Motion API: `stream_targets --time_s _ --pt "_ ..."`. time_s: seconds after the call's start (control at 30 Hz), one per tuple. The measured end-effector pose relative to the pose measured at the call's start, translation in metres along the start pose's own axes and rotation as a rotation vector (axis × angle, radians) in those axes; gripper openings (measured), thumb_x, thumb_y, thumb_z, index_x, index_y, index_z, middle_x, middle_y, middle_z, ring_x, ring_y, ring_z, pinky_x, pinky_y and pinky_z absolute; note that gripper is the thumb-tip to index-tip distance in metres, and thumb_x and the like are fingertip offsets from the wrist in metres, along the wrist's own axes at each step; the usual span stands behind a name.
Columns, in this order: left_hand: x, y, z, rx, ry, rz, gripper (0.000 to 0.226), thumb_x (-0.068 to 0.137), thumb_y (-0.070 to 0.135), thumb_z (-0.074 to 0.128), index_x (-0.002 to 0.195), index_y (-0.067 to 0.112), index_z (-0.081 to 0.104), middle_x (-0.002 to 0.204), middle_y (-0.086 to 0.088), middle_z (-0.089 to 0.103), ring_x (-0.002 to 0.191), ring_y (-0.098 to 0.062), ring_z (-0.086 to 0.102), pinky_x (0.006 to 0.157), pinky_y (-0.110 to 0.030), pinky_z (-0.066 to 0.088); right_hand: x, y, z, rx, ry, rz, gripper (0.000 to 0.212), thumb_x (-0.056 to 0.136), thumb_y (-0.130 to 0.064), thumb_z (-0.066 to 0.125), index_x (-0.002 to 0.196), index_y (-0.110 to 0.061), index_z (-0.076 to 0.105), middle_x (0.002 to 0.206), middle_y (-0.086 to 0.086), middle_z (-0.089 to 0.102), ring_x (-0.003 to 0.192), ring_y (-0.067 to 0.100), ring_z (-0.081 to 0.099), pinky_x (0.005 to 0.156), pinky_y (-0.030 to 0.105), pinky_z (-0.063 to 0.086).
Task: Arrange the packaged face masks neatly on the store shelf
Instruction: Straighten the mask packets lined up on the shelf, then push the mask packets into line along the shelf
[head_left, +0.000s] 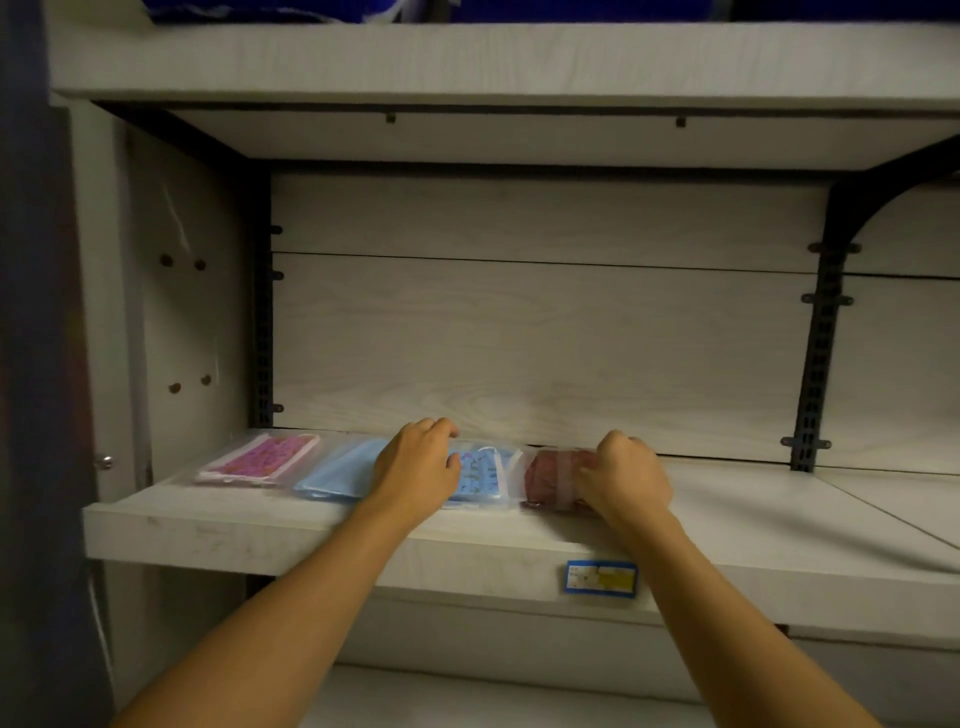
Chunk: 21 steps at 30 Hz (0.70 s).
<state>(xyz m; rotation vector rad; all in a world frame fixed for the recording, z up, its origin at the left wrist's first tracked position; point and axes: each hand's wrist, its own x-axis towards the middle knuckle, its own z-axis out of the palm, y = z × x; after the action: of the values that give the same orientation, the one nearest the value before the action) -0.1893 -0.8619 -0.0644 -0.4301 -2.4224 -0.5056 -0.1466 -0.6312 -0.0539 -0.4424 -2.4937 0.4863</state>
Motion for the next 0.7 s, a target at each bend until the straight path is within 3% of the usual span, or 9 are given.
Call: stream_targets --time_s 0.13,0.23,0.37,0.7 --pt "-0.006 0.005 -0.013 0.048 -0.06 0.086 0.03 0.098 0.024 0.053 0.128 0.02 0.058 0.13 -0.001 0.061 0.114 -0.022 0.058 0.091 -0.035 0.05 -0.012 0.011 -0.011 -0.006 0.005 -0.122 0.024 0.086 -0.027 0.06 0.104 -0.01 0.06 0.105 0.01 0.063 0.091 0.031 0.061 0.067 0.033 0.046" --pt "-0.011 0.012 -0.022 0.104 -0.093 0.125 0.027 0.098 0.025 0.051 0.122 0.019 0.061 0.125 -0.003 0.062 0.11 -0.025 0.058 0.087 -0.034 0.05 -0.027 0.019 -0.018 -0.026 0.026 -0.18 0.026 0.086 -0.025 0.062 0.108 -0.011 0.062 0.109 0.009 0.064 0.094 0.03 0.061 0.076 0.04 0.055" --pt "-0.023 0.025 -0.027 0.131 -0.112 0.166 0.021 0.099 0.024 0.048 0.111 0.014 0.062 0.114 -0.007 0.064 0.101 -0.027 0.06 0.077 -0.033 0.046 -0.048 0.029 -0.032 -0.059 0.034 -0.166 0.032 0.092 -0.027 0.062 0.121 -0.015 0.061 0.119 0.005 0.063 0.103 0.025 0.061 0.082 0.036 0.054" --pt "-0.047 0.092 -0.03 0.071 -0.14 0.286 0.023 0.098 0.026 0.046 0.108 0.011 0.06 0.114 -0.009 0.064 0.101 -0.03 0.061 0.077 -0.036 0.049 -0.091 0.064 -0.094 -0.277 -0.057 -0.16 0.037 0.094 -0.03 0.058 0.127 -0.012 0.054 0.123 0.008 0.061 0.108 0.028 0.057 0.089 0.04 0.054"
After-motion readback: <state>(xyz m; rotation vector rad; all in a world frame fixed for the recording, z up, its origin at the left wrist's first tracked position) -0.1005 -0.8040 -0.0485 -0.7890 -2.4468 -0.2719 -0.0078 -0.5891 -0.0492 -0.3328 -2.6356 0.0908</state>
